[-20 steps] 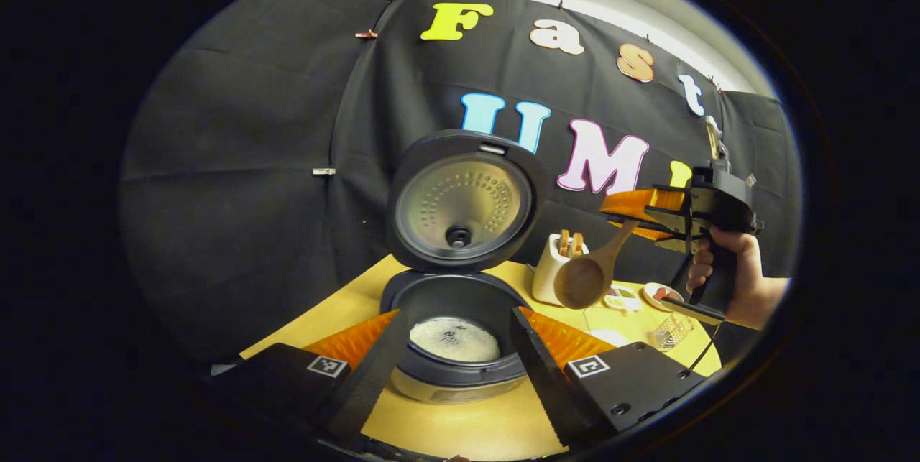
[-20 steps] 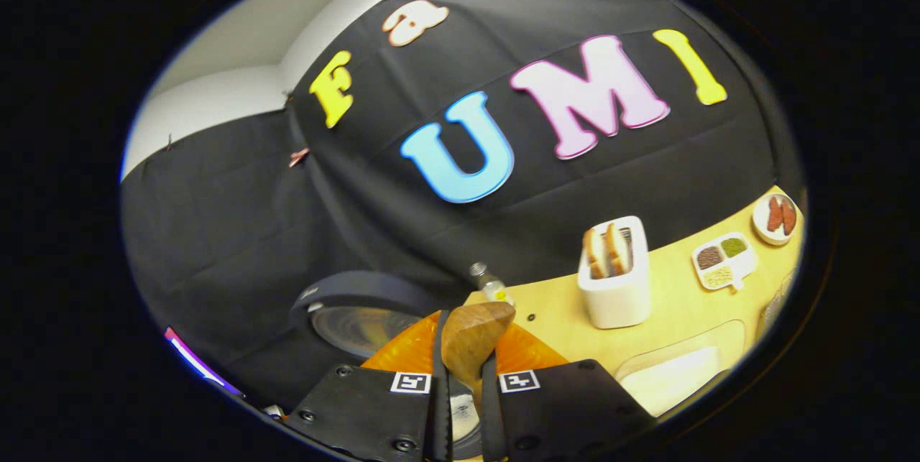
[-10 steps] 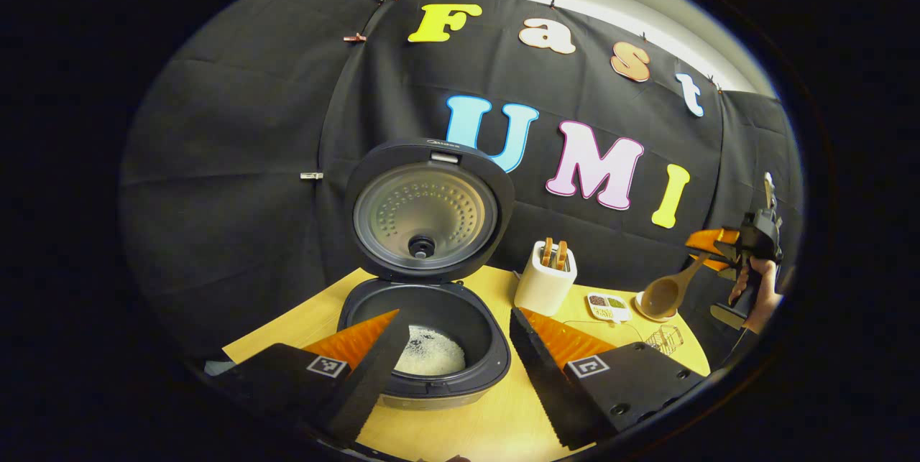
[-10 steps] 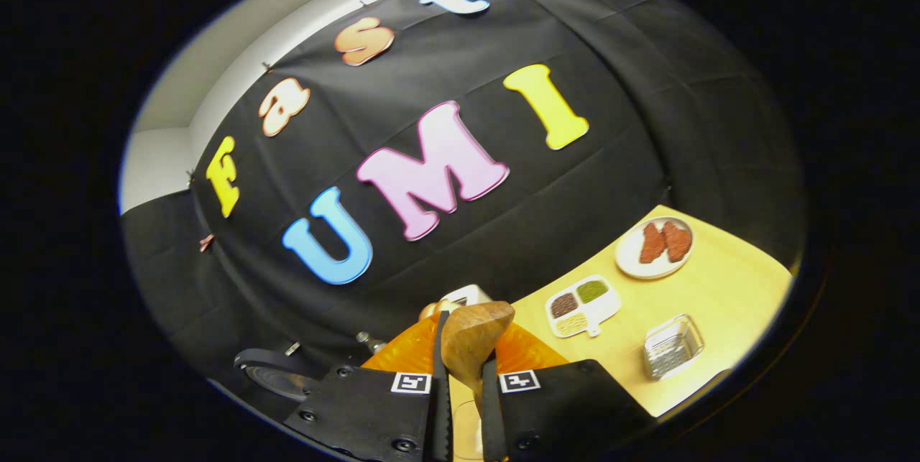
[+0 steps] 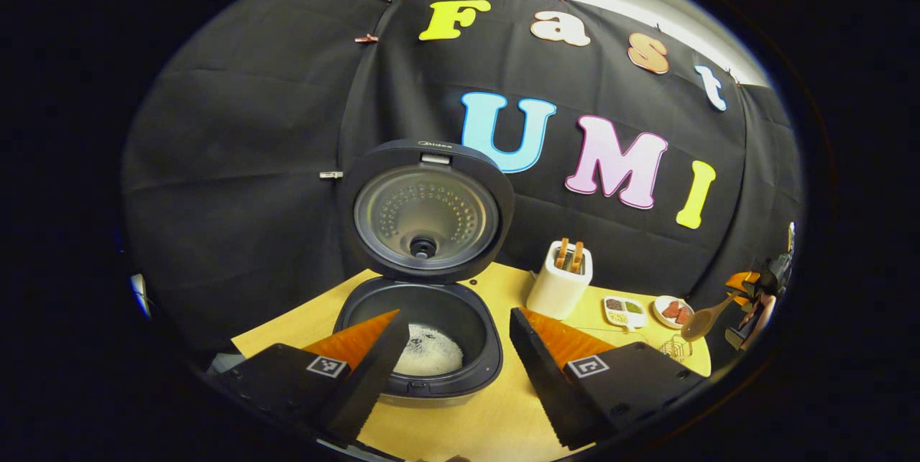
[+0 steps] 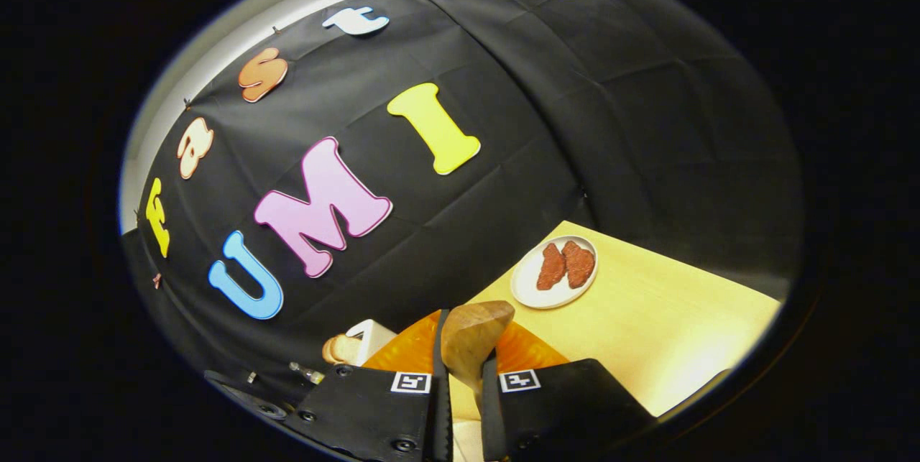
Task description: Close the left gripper, press the button to open the rice cooker; take a wooden spoon from the chopstick holder with the right hand, scoop a spoonful of rice and pour it into the rice cooker, then put the wooden spoon back into the chopstick holder.
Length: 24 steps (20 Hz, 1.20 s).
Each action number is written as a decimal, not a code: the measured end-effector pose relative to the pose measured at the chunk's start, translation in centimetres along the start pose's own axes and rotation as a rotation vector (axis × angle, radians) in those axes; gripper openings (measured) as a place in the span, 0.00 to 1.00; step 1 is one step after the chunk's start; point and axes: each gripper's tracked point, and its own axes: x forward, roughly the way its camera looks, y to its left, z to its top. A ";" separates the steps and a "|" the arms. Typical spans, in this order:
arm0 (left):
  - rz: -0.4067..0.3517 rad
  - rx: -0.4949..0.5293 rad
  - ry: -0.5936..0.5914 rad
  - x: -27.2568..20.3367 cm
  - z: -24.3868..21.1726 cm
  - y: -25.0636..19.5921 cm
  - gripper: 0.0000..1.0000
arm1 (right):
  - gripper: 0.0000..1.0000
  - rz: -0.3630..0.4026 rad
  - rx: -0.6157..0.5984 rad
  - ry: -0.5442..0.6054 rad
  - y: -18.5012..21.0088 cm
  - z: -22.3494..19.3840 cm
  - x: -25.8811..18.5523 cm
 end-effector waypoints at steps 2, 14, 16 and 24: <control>0.041 0.003 -0.005 -0.4 0.1 0.2 0.95 | 0.20 -0.024 -0.010 0.020 -1.7 -0.7 0.9; 0.190 0.011 -0.083 -1.8 3.6 1.4 0.95 | 0.22 -0.118 -0.003 0.137 -7.4 -7.2 4.7; 0.211 0.034 -0.132 -2.2 5.3 1.9 0.95 | 0.23 -0.103 -0.007 0.145 -6.9 -7.8 4.5; 0.208 0.081 -0.291 -1.8 11.1 3.2 0.95 | 0.99 -0.087 -0.157 0.139 -5.7 -7.6 1.1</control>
